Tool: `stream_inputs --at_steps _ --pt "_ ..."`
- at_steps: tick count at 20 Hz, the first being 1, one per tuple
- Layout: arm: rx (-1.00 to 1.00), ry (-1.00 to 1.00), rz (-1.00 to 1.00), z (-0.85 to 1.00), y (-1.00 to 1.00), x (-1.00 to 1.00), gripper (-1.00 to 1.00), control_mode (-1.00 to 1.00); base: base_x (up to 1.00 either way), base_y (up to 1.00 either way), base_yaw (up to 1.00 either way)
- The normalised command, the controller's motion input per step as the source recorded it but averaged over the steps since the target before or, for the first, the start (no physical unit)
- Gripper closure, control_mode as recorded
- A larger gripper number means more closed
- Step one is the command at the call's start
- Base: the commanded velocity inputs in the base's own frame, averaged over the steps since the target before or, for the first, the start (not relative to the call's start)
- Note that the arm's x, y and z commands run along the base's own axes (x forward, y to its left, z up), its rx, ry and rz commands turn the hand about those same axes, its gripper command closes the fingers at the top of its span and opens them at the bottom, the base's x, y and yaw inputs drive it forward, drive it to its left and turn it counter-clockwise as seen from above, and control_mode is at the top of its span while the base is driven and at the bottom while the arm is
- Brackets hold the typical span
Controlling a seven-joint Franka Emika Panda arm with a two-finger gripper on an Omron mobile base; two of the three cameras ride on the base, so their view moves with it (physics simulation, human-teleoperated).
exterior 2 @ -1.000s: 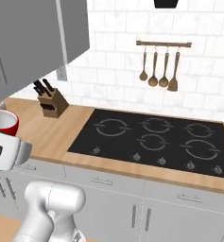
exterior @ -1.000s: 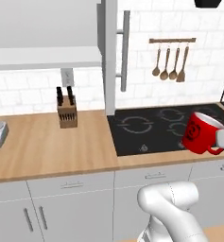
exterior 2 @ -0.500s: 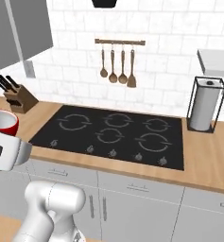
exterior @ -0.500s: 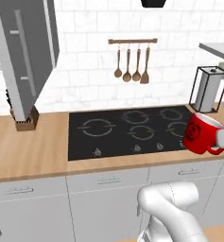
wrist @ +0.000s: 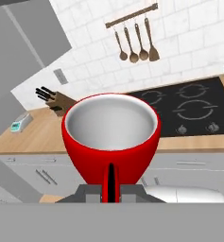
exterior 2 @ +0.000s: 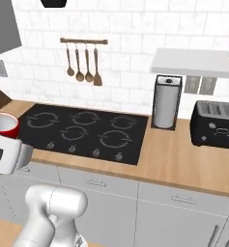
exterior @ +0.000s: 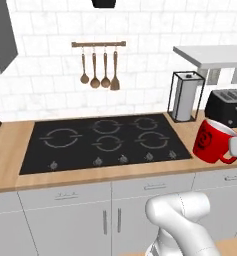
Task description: Gather all objects into one cabinet and sort the glasses and bowls to opposite sides.
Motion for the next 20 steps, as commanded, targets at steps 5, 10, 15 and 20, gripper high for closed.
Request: stream_inputs --at_steps 5,10,15,20 --pt "0.0 0.0 0.0 0.0 0.0 0.0 1.0 1.0 -0.22 -0.73 0.0" --pt "0.0 0.0 0.0 0.0 0.0 0.0 1.0 1.0 -0.17 -0.72 0.0" --pt "0.0 0.0 0.0 0.0 0.0 0.0 1.0 1.0 -0.13 -0.73 0.0" --pt "0.0 0.0 0.0 0.0 0.0 0.0 1.0 1.0 -0.1 -0.72 0.0"
